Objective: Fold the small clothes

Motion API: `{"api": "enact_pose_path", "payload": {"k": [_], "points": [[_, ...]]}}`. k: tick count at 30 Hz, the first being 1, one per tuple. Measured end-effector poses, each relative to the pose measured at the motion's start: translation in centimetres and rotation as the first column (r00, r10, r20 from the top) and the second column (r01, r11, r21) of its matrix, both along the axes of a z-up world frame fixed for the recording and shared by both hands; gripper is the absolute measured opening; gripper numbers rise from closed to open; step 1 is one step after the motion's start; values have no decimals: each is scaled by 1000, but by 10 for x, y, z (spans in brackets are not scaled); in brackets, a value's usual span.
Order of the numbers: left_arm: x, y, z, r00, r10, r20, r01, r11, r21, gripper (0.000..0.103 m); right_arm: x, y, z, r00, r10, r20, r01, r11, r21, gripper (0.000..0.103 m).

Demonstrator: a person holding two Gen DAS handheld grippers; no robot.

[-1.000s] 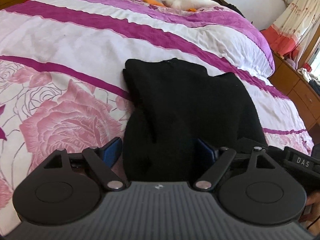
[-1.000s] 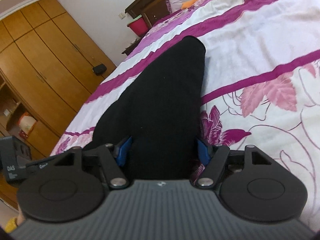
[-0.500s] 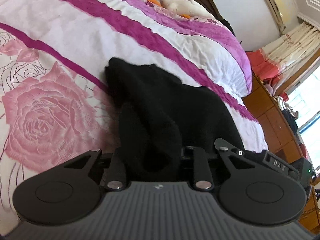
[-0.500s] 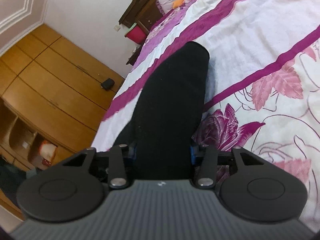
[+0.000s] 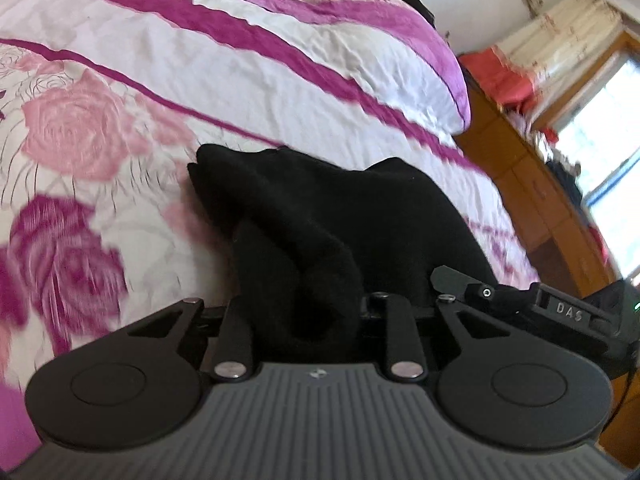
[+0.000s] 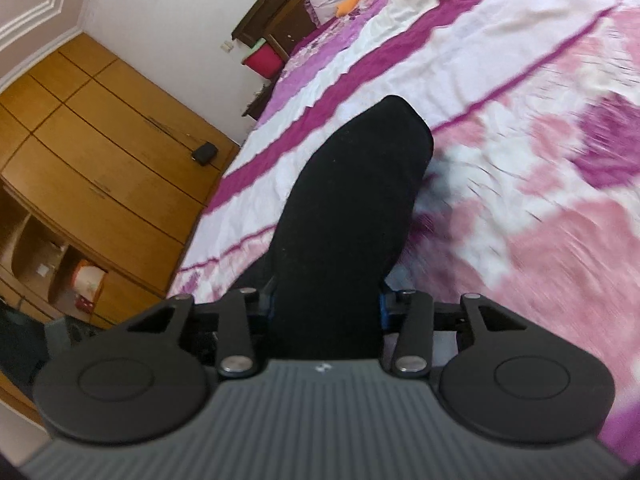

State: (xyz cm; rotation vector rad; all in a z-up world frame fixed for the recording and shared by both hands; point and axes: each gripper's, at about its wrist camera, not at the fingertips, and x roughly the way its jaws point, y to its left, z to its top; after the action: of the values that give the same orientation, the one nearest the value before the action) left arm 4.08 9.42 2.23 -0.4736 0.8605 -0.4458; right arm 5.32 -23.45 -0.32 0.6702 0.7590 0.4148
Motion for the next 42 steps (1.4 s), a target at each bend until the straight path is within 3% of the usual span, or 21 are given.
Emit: {"api": "enact_pose_path", "payload": {"k": [6,10,17,23,31,35,37,42], "points": [[-42,-32,-16,999,-38,27,34,990,136,30,-38,-10,-25,999,-37,-5,36,986,-162,48],[-53,-34,-35,1000,-5,23,0,978,208,40,-40,-13,-50,999,-25,21,29,979,-202,51],[-65,-34,-26,995,26,94,-56,945,322,49,-57,-3,-39,994,-46,100,73,955,-288,58],[-86,-36,-10,991,78,112,-116,917,381,58,-93,4,-15,980,-53,192,126,911,-392,58],[-121,-37,10,981,135,140,-182,891,415,81,-132,12,7,966,-46,256,155,890,-428,59],[-139,-42,17,974,146,170,-209,870,447,86,-149,19,8,964,-25,264,147,879,-454,61],[-146,-46,18,973,145,181,-215,859,465,90,-157,22,6,962,-19,273,150,871,-467,69],[-157,-57,15,970,146,195,-225,847,481,95,-166,29,-1,954,-29,300,184,844,-504,72]]}}
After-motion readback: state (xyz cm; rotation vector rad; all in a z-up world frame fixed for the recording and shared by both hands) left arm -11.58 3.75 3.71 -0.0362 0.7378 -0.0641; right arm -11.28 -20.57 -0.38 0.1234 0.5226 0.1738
